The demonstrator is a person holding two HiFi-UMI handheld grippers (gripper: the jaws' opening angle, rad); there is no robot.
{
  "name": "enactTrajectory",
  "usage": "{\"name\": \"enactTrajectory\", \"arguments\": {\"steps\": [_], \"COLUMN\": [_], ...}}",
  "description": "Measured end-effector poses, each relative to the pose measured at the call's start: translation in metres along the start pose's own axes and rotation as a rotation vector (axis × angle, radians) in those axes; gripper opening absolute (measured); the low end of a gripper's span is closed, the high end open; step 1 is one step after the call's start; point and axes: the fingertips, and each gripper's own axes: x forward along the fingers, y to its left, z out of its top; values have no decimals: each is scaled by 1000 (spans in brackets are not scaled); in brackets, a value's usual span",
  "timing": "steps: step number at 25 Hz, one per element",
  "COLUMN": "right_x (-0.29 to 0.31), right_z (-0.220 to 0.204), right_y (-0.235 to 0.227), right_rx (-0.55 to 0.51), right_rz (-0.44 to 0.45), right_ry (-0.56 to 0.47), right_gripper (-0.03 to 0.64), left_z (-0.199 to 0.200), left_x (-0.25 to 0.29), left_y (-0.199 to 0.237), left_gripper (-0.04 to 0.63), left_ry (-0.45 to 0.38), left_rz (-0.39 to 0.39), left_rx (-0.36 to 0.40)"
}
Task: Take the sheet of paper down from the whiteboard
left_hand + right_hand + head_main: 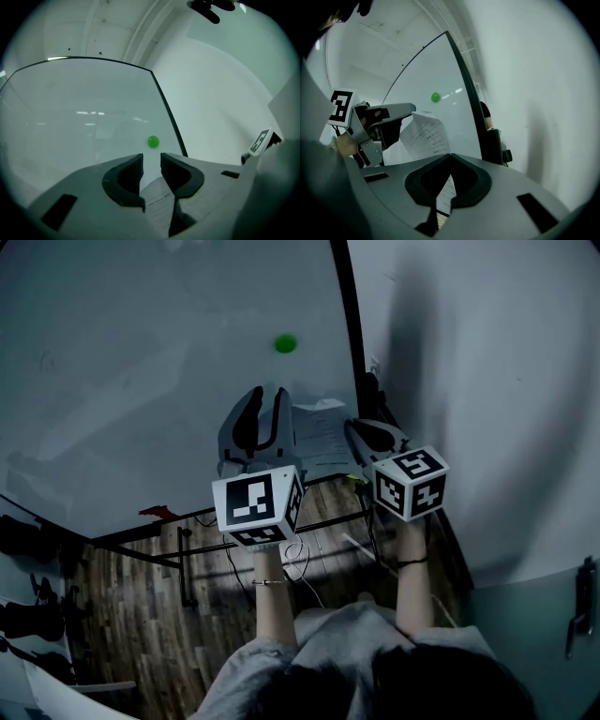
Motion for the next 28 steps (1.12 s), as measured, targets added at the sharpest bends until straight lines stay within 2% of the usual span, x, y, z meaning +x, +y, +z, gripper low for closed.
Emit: {"name": "enactTrajectory", "arguments": {"steps": [18, 28], "right_x": [-2, -4], "right_z": [-27, -36], "right_y": [9, 8], "right_rx": [28, 46], "right_rz": [-56, -77], "right_ry": [6, 13], "right_gripper": [0, 0], "left_z": [-70, -99], "left_x": [-49, -63], "left_y": [17, 23], "left_gripper": [73, 40], "left_ry": [180, 248], "left_rz": [-63, -64], "left_rx": [-122, -149]}}
